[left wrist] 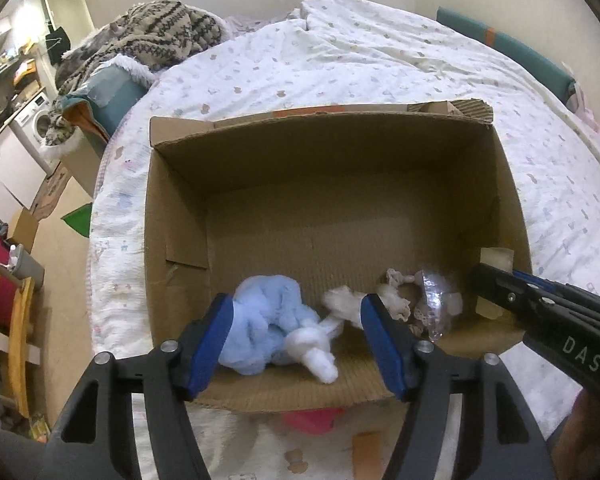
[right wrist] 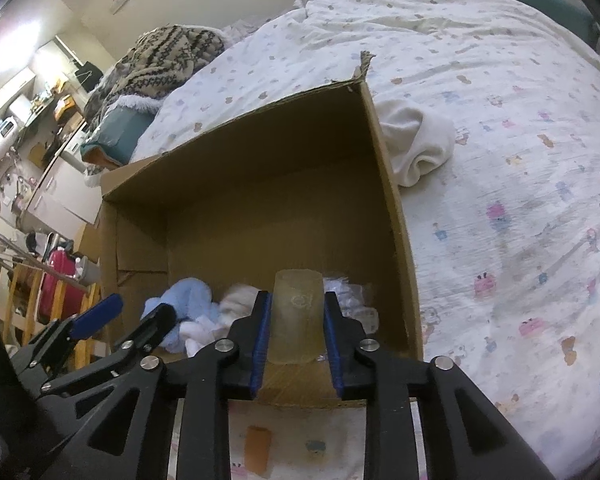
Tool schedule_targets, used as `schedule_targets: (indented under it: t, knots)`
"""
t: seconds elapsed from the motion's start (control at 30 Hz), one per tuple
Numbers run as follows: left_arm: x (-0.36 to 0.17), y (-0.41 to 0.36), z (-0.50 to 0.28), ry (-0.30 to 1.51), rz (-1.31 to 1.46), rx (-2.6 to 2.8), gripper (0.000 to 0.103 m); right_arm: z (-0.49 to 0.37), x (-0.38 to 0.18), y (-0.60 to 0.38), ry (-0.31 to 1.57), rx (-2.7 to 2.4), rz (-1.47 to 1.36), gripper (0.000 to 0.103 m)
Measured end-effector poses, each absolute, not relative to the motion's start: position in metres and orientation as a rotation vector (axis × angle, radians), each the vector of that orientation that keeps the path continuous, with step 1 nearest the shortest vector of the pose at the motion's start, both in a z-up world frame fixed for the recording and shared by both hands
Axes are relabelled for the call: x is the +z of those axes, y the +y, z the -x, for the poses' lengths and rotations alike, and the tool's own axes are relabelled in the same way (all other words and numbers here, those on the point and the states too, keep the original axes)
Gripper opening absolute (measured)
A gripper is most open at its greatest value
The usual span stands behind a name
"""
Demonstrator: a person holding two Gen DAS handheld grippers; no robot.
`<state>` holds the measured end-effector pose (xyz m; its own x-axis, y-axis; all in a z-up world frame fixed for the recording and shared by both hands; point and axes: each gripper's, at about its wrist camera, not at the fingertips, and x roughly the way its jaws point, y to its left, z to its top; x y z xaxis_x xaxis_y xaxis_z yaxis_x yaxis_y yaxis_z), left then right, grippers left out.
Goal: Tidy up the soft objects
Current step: 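Lower both held items into the box and open both tools, then withdraw both tools from the box toward the pink heart plush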
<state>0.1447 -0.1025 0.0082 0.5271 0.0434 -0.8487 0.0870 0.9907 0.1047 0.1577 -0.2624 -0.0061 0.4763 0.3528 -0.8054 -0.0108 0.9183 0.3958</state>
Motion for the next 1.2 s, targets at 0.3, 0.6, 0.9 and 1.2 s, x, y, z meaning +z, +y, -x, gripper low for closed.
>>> schedule_targets:
  t: [0.3,0.6,0.9,1.2]
  knots:
    - [0.019,-0.086,-0.134,0.999,-0.151,0.008,0.063,-0.147,-0.004,-0.260,1.045,0.215,-0.374,0.068]
    - [0.027,-0.058,-0.111,0.993,-0.120,0.015,0.063,-0.124,0.003,-0.256,1.034,0.211,-0.348,0.068]
    - [0.019,-0.027,-0.078,1.017,-0.067,0.016,0.063,-0.104,-0.001,-0.254,1.063,0.208,-0.347,0.068]
    - [0.007,-0.005,-0.061,1.049,0.001,0.046,0.063,-0.085,-0.012,-0.243,1.114,0.220,-0.342,0.068]
